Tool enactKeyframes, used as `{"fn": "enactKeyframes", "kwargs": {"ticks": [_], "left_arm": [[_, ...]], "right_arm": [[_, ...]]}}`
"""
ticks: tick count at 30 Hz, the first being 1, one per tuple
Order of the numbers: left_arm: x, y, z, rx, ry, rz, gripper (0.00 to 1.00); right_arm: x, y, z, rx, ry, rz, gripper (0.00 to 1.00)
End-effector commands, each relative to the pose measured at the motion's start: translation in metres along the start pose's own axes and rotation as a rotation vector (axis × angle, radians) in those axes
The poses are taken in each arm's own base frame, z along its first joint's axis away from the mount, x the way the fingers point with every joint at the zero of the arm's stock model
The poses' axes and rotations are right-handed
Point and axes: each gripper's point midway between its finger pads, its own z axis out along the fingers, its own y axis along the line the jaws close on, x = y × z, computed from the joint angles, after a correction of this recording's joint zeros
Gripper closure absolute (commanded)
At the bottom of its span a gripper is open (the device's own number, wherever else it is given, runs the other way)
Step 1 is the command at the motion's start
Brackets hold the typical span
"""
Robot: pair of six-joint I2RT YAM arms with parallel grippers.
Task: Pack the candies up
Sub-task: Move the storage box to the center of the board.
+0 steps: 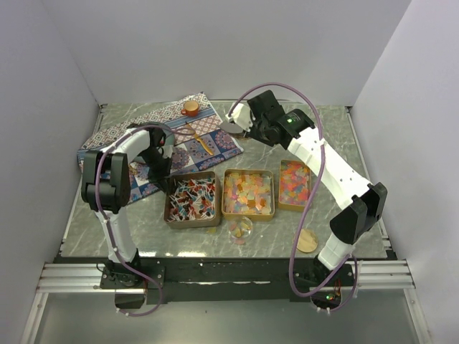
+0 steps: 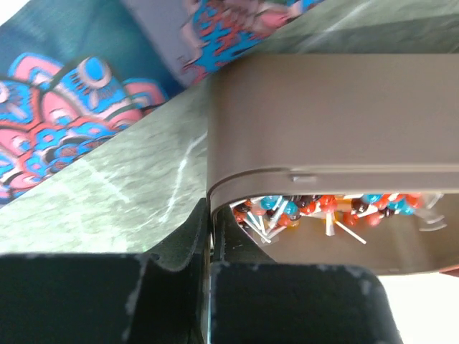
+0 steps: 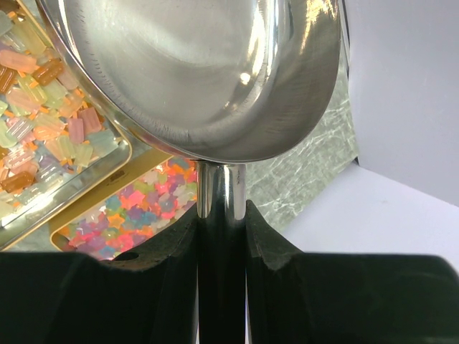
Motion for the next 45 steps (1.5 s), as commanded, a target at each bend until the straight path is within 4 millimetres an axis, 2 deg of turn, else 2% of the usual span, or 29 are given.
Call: {"fn": "enactKeyframes", "kwargs": {"ticks": [1, 5, 10, 15, 20, 23, 24, 26, 27, 28, 33, 37, 45], "left_arm": [[-0.011, -0.035, -0.016, 0.088, -0.089, 0.003, 0.99], [-0.028, -0.037, -0.014, 0.022, -0.117, 0.015, 0.99], [-0.033, -0.021, -0.016, -0.066, -0.134, 0.006, 0.99], [-0.053, -0.032, -0.024, -0.065, -0.181, -0.021, 0.99], [-0.055, -0.036, -0.007, -0.091, -0.143, -0.033, 0.99], [-0.055, -0.046, -0.001, -0.077, -0.129, -0.019, 0.99], [-0.055, -0.049, 0.001, -0.076, -0.127, -0.014, 0.99], [-0.055, -0.06, 0.006, -0.06, -0.115, -0.002, 0.99], [-0.056, -0.064, 0.007, -0.053, -0.116, 0.004, 0.99], [-0.06, -0.071, 0.009, -0.037, -0.115, 0.01, 0.99], [-0.077, -0.094, 0.014, 0.011, -0.136, 0.024, 0.99], [-0.088, -0.115, 0.018, 0.029, -0.157, 0.046, 0.99], [-0.093, -0.136, 0.028, 0.064, -0.152, 0.051, 0.99]], "right_arm": [[-0.012, -0.019, -0.017, 0.075, -0.069, 0.034, 1.0], [-0.013, -0.02, -0.017, 0.076, -0.069, 0.031, 1.0], [-0.011, -0.019, -0.017, 0.078, -0.07, 0.027, 1.0], [-0.008, -0.02, -0.015, 0.075, -0.066, 0.027, 1.0], [-0.005, -0.029, -0.022, 0.1, -0.075, 0.046, 1.0], [0.0, -0.03, -0.033, 0.102, -0.097, 0.041, 1.0], [0.0, -0.033, -0.044, 0.119, -0.124, 0.042, 1.0], [0.008, -0.023, -0.046, 0.095, -0.135, 0.001, 1.0], [0.008, -0.028, -0.058, 0.128, -0.173, -0.002, 1.0], [0.016, -0.02, -0.054, 0.114, -0.159, -0.036, 1.0], [0.03, -0.01, -0.06, 0.099, -0.139, -0.058, 1.0], [0.033, -0.009, -0.058, 0.09, -0.115, -0.031, 1.0], [0.038, -0.005, -0.055, 0.075, -0.089, -0.027, 1.0]]}}
